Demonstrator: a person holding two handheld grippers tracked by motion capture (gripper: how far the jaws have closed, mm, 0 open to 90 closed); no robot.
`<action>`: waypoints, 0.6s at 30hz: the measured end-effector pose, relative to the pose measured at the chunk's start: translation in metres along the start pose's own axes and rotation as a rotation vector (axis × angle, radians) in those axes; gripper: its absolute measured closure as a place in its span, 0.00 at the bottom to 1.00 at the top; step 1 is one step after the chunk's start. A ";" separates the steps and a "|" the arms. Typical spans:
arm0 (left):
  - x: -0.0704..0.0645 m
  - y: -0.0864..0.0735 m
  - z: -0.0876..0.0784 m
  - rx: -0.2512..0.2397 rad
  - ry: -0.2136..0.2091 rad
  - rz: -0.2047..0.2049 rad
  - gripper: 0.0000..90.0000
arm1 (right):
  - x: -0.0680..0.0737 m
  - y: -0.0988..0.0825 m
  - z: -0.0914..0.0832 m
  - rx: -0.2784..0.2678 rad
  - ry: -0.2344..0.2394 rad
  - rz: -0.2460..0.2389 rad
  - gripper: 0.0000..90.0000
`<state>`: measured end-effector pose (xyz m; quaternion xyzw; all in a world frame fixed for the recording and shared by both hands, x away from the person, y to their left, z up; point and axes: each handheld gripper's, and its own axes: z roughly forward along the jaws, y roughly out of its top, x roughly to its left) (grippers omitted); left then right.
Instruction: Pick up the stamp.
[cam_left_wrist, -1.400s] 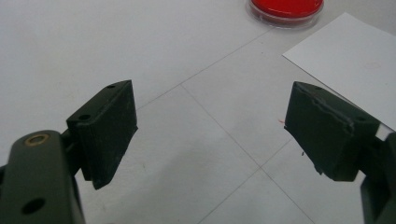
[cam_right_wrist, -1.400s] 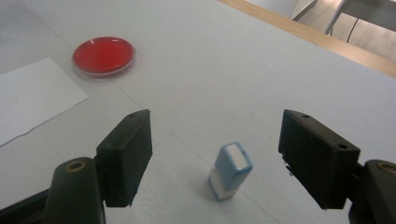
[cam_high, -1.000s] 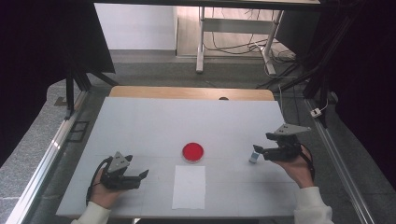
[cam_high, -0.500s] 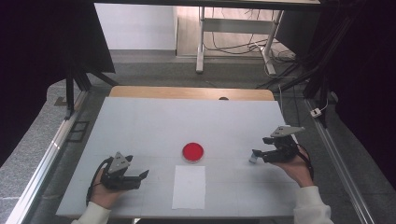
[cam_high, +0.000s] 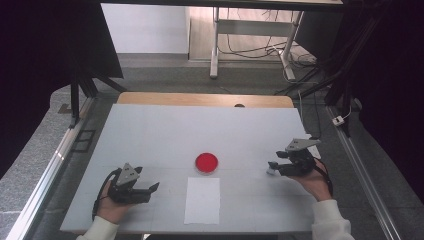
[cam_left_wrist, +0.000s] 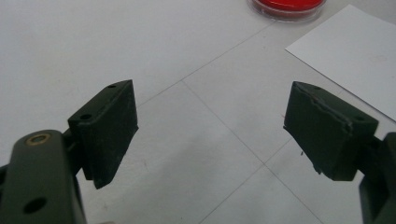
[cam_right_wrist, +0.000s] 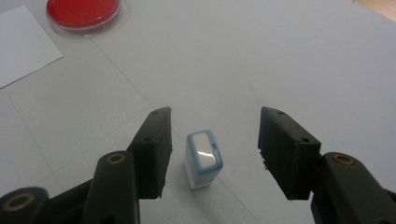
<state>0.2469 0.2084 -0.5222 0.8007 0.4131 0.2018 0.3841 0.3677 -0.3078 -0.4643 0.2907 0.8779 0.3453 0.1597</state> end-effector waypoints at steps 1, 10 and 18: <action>0.000 0.000 0.000 0.001 -0.001 0.003 0.19 | 0.000 -0.001 0.001 0.001 0.007 0.002 0.52; 0.000 0.000 0.001 0.009 0.000 0.011 0.19 | -0.001 -0.004 0.009 0.046 0.049 -0.001 0.64; 0.000 0.000 0.001 0.008 -0.007 0.008 0.19 | 0.000 -0.005 0.011 0.063 0.060 -0.014 0.75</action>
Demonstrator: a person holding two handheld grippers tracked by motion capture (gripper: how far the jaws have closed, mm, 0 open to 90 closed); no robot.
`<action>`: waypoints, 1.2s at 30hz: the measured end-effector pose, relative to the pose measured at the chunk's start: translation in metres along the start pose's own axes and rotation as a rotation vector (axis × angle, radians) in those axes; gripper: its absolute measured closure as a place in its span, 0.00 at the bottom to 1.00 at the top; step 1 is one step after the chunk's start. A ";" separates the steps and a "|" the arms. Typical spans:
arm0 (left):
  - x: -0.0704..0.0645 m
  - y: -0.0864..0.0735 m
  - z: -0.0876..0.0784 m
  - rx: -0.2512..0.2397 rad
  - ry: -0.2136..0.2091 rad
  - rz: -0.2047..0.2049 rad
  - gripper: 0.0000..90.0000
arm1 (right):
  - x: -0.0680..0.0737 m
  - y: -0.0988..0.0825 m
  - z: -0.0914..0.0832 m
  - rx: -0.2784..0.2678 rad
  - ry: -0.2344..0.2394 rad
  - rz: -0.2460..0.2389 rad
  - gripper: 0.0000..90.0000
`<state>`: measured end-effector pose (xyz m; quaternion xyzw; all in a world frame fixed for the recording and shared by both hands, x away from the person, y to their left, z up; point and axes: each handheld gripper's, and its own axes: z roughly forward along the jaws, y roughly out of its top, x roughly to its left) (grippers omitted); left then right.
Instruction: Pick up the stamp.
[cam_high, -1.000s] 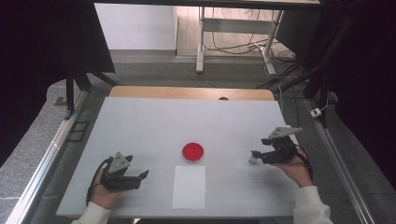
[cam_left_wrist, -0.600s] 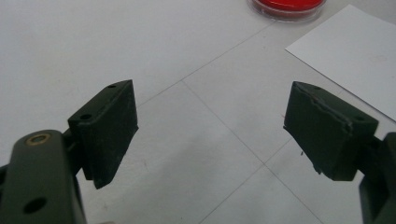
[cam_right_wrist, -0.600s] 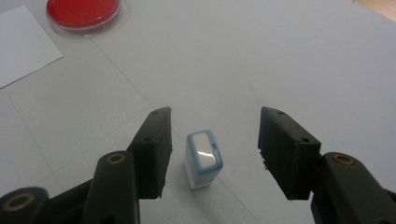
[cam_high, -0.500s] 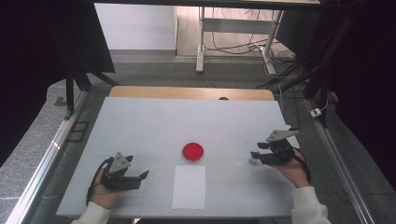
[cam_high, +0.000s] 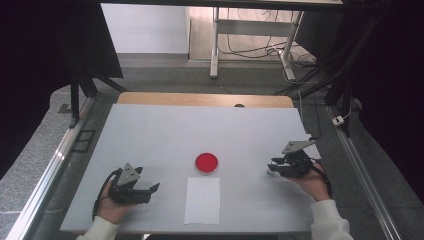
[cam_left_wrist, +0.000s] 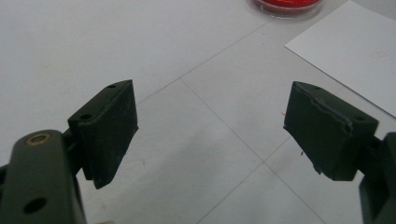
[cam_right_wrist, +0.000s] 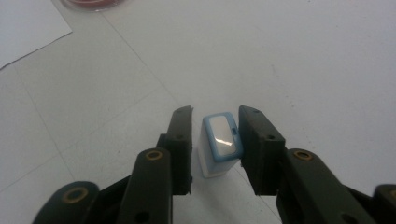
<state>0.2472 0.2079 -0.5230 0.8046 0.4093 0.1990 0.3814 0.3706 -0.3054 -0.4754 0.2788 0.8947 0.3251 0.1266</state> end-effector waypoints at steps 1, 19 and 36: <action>0.000 0.000 0.000 0.002 0.001 0.000 0.19 | 0.000 0.000 0.000 -0.002 -0.004 -0.007 0.79; -0.001 0.000 0.000 0.002 0.002 -0.002 0.19 | 0.003 0.002 -0.006 -0.042 -0.032 -0.017 0.84; 0.000 0.000 0.000 0.002 0.004 -0.005 0.20 | -0.001 0.004 -0.021 -0.176 -0.076 0.078 0.84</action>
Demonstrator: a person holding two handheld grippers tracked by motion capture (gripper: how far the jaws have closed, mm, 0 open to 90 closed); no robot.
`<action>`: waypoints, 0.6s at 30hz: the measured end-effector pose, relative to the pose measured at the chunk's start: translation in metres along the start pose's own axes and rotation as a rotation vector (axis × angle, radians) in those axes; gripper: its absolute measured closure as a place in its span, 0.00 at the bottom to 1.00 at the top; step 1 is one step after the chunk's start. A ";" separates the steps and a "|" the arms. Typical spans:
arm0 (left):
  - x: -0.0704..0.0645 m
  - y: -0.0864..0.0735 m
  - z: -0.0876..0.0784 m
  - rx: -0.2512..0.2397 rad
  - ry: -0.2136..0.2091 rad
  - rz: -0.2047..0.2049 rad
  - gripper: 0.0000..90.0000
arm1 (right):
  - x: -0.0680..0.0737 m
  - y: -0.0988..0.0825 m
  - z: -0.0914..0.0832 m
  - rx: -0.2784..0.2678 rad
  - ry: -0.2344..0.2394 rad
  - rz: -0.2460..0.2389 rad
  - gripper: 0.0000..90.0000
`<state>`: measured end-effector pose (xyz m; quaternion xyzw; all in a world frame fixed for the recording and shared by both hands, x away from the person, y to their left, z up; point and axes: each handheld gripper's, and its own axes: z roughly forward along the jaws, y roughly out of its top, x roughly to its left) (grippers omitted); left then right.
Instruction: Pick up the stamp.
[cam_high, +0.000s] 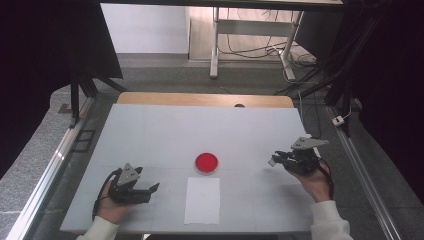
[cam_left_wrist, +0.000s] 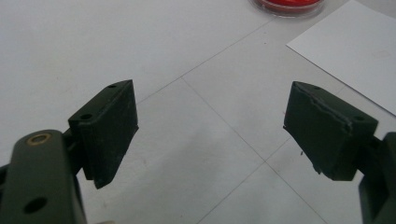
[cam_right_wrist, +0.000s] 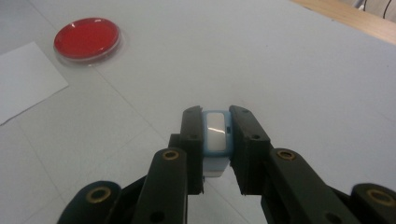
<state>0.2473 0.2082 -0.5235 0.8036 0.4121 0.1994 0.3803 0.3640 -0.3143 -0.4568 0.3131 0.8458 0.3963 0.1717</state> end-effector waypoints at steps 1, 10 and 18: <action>0.000 0.000 0.000 0.000 0.000 -0.001 0.20 | 0.000 0.000 0.000 0.000 0.000 0.000 0.84; 0.000 0.000 0.000 0.001 0.001 0.000 0.20 | 0.000 0.002 -0.004 -0.053 0.000 0.039 0.84; 0.000 0.000 0.001 -0.001 0.004 -0.002 0.20 | 0.003 0.006 -0.011 -0.126 0.039 0.070 0.84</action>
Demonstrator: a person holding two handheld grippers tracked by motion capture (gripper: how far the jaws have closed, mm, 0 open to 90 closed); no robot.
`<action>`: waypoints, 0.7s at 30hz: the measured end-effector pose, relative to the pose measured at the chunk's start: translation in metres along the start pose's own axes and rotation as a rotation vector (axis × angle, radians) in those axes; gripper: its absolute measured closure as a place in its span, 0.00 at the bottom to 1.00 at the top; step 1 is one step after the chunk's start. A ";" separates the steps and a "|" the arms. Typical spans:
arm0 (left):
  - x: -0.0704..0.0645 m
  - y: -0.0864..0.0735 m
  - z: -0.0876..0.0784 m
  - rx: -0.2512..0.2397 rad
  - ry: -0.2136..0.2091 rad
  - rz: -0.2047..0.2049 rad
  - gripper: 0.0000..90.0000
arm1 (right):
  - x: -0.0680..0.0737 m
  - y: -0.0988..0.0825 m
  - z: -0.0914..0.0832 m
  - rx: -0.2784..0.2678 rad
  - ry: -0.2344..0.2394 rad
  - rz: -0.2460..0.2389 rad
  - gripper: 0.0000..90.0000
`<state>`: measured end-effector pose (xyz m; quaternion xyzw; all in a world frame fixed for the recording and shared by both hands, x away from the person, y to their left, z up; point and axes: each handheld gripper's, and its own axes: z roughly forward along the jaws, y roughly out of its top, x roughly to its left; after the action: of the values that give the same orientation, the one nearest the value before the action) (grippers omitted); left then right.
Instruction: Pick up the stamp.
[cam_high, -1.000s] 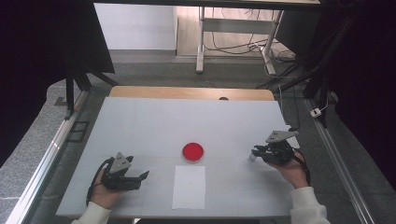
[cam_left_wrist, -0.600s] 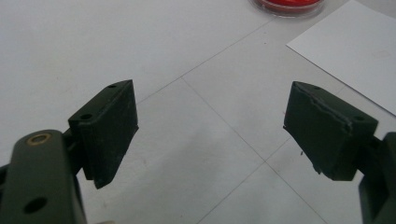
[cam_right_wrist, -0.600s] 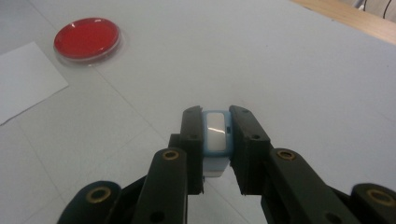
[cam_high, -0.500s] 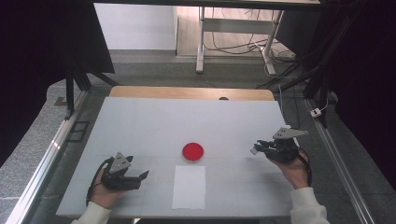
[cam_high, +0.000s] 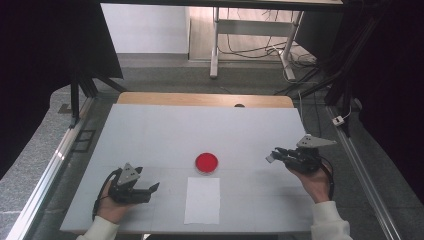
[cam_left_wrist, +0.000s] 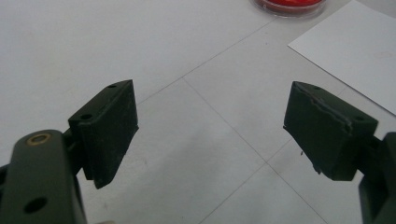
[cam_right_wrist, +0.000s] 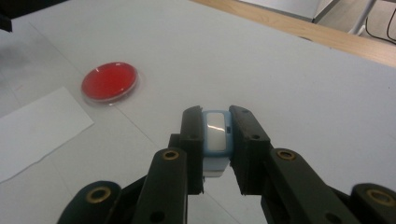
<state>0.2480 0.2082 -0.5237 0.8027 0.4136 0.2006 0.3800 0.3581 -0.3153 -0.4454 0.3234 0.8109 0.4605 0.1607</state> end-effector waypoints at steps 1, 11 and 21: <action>0.000 0.000 0.000 -0.001 0.001 0.000 0.20 | 0.001 0.001 0.000 -0.005 0.002 0.002 0.84; 0.000 0.000 0.000 0.003 -0.002 0.001 0.20 | 0.009 0.006 0.000 -0.061 0.061 0.027 0.84; 0.000 0.000 0.000 0.003 0.000 0.004 0.20 | 0.022 0.010 0.007 -0.080 0.077 0.014 0.84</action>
<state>0.2482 0.2075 -0.5238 0.8040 0.4123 0.2009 0.3785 0.3493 -0.2927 -0.4397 0.3043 0.7951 0.5058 0.1392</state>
